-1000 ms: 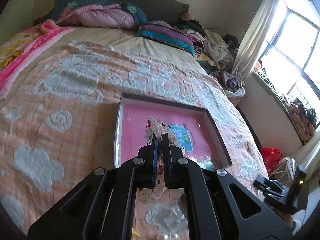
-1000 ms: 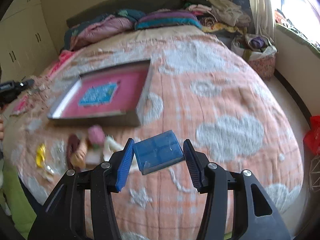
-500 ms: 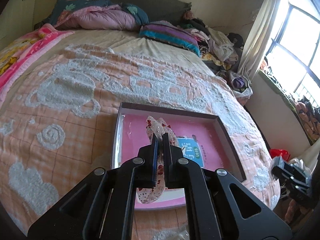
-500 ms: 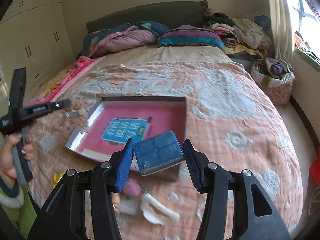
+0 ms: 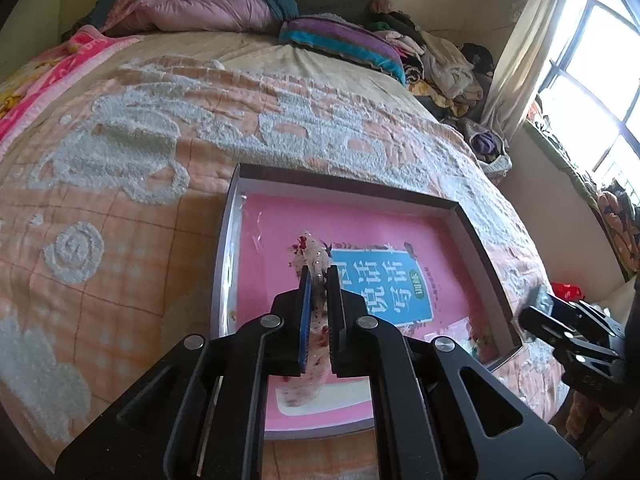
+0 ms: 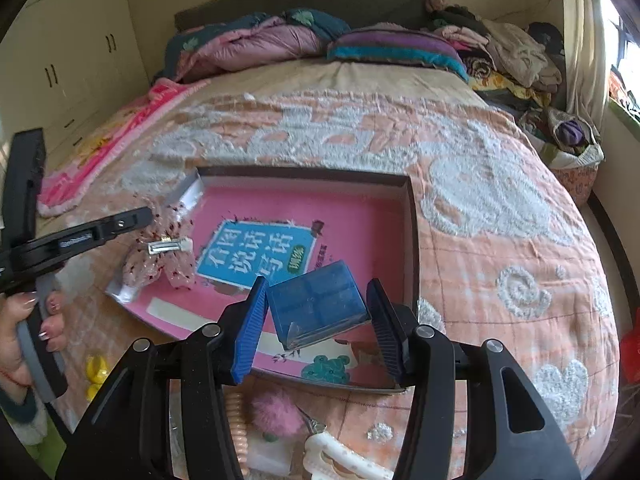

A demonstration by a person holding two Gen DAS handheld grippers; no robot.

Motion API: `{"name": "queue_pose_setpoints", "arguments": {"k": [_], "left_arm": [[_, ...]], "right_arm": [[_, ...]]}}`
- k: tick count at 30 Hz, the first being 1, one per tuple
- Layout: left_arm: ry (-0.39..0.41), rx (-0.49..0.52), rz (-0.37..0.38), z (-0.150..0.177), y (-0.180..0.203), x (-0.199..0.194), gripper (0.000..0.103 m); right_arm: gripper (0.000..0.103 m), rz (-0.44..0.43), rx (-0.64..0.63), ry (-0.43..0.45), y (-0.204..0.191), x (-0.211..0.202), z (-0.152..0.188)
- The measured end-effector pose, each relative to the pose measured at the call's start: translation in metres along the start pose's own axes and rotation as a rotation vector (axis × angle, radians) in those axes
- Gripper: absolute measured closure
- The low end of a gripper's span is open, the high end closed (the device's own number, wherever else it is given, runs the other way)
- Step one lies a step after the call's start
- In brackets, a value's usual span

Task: Organize jewelry
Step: 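Carry the lace bow into the pink box while the right tool drops the blue clip there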

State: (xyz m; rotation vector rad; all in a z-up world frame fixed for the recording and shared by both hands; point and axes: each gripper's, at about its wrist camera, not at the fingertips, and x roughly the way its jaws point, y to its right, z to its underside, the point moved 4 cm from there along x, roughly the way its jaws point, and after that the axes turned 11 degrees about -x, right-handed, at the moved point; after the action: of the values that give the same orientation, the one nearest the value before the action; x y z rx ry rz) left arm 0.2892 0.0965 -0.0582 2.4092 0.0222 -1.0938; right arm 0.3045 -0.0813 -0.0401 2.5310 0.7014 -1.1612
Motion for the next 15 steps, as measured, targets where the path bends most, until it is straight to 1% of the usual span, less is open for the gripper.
{"name": "queue_pose_setpoints", "arguments": {"k": [7,9,13,15], "left_arm": [[-0.009,0.025,-0.012,0.006,0.001,-0.001,0.095],[-0.007,0.031,-0.016,0.007,0.002,-0.002,0.088],[-0.003,0.047,-0.029,0.009,0.006,-0.005,0.08],[-0.007,0.056,-0.035,0.011,0.008,-0.006,0.075]], "right_arm": [[0.054,0.009,0.025,-0.057,0.002,0.026,0.011],[0.053,0.007,0.033,-0.065,0.003,0.03,0.014],[0.053,0.014,0.051,-0.084,0.007,0.034,0.018],[0.049,0.015,0.057,-0.086,0.008,0.034,0.019]]}}
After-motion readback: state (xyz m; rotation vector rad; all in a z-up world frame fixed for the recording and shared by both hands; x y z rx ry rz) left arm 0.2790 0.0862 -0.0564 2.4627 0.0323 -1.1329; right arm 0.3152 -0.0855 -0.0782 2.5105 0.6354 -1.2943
